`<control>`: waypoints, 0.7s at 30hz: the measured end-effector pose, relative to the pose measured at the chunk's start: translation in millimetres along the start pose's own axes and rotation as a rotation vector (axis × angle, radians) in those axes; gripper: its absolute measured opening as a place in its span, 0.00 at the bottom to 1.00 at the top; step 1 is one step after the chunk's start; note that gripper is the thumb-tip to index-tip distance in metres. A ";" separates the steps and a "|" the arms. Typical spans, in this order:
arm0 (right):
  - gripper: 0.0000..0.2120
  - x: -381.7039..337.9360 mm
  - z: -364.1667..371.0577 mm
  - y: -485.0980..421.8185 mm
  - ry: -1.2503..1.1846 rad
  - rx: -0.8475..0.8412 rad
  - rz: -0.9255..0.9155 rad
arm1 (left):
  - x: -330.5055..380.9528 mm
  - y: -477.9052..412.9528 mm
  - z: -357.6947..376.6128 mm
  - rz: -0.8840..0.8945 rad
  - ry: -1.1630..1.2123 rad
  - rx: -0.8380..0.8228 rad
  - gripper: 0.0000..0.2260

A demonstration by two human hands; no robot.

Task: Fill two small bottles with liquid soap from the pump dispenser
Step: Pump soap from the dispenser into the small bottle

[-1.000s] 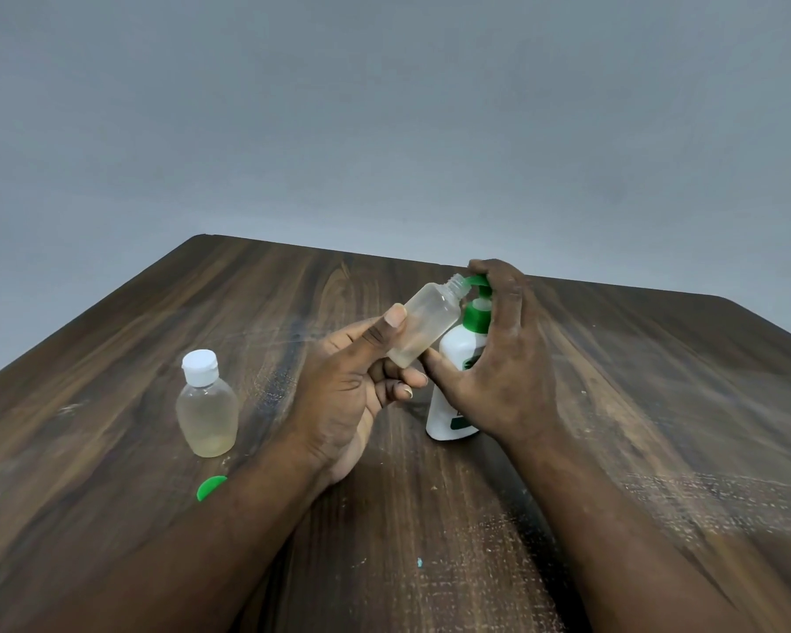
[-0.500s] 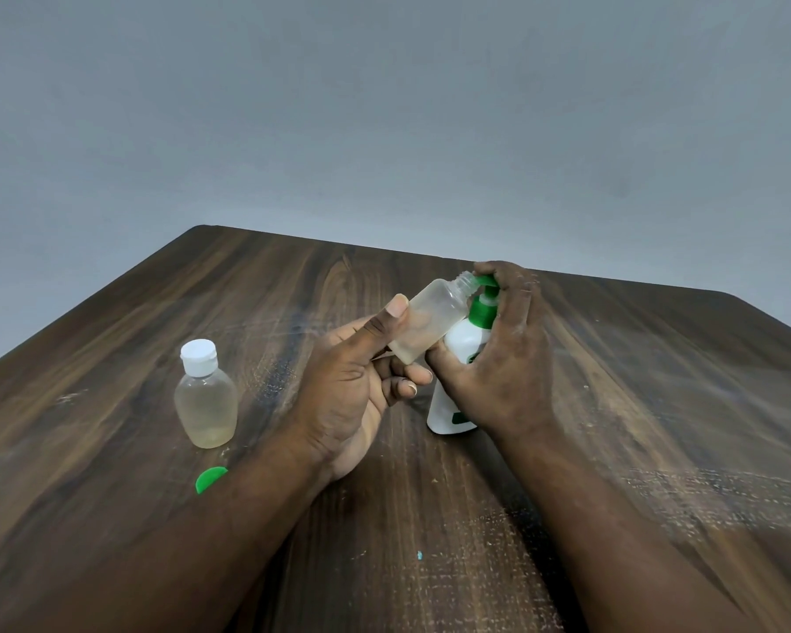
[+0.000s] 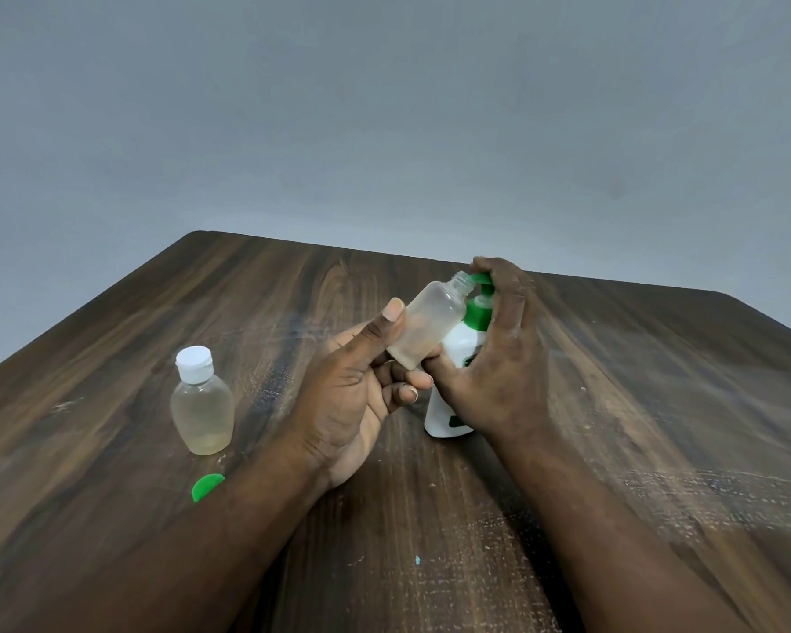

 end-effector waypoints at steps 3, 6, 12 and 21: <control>0.40 -2.8 -1.3 2.5 -0.023 0.044 -0.022 | 1.3 -0.2 -2.0 0.004 -0.001 0.011 0.23; 0.38 -2.2 -2.5 5.0 -0.034 0.061 -0.019 | 1.9 0.5 -1.3 -0.002 0.001 0.014 0.25; 0.42 -3.7 -0.7 2.2 -0.015 0.032 -0.023 | 0.2 1.1 -1.2 -0.015 -0.003 0.014 0.22; 0.42 -2.3 -0.2 2.0 0.008 0.041 -0.027 | -3.8 -0.3 -0.2 -0.055 0.032 0.000 0.24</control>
Point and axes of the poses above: each hand's wrist, its own y-axis away from the middle knuckle, its own z-axis out of the palm, x = y × z, the point moved 9 cm from there along -y, towards the middle knuckle, and after that the axes turned 13 degrees about -x, right-handed, at the moved point
